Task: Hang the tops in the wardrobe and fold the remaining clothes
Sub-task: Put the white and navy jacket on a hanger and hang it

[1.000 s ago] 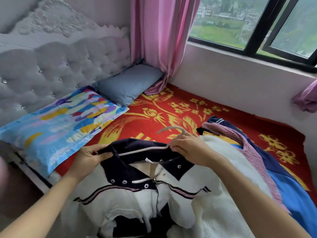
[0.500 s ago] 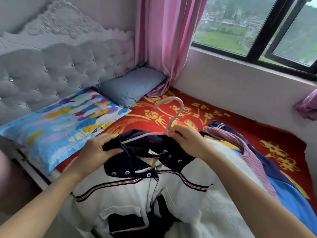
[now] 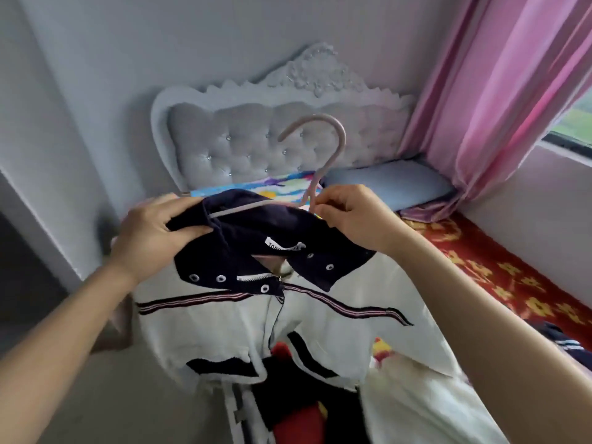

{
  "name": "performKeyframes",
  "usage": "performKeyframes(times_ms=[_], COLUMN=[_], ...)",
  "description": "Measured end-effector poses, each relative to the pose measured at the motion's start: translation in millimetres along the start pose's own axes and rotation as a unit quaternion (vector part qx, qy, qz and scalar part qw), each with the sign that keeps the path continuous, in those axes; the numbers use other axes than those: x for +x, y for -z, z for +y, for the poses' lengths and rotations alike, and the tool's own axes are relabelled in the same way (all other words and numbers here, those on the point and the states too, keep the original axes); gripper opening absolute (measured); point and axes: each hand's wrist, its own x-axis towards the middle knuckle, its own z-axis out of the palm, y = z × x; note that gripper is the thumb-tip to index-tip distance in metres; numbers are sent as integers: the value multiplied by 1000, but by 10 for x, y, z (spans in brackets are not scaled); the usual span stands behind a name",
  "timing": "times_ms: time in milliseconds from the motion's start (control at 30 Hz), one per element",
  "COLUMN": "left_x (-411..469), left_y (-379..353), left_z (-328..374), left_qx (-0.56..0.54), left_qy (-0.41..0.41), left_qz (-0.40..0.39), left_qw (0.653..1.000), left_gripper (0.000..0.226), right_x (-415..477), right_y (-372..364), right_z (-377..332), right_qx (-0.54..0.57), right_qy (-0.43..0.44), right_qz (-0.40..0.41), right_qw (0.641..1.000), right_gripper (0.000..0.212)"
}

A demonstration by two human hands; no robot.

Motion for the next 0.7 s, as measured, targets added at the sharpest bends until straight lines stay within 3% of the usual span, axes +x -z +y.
performKeyframes(times_ms=[200, 400, 533, 700], left_x=[-658, -975, -1092, -1231], left_y=[761, 1388, 1744, 2279], left_z=[-433, -757, -1040, -1592], left_qx=[88, 147, 160, 153], left_qy=[90, 82, 83, 141], left_qz=[97, 195, 219, 262], left_qw=[987, 966, 959, 942], left_gripper=[45, 41, 43, 43], right_x=[296, 529, 741, 1130], right_y=[-713, -1138, -1404, -1891], right_z=[-576, -1205, -1626, -2356], right_qx=[45, 73, 84, 84], right_qy=[117, 176, 203, 208], right_qz=[-111, -123, -143, -188], right_qw=[986, 974, 965, 956], right_gripper=[16, 16, 15, 23])
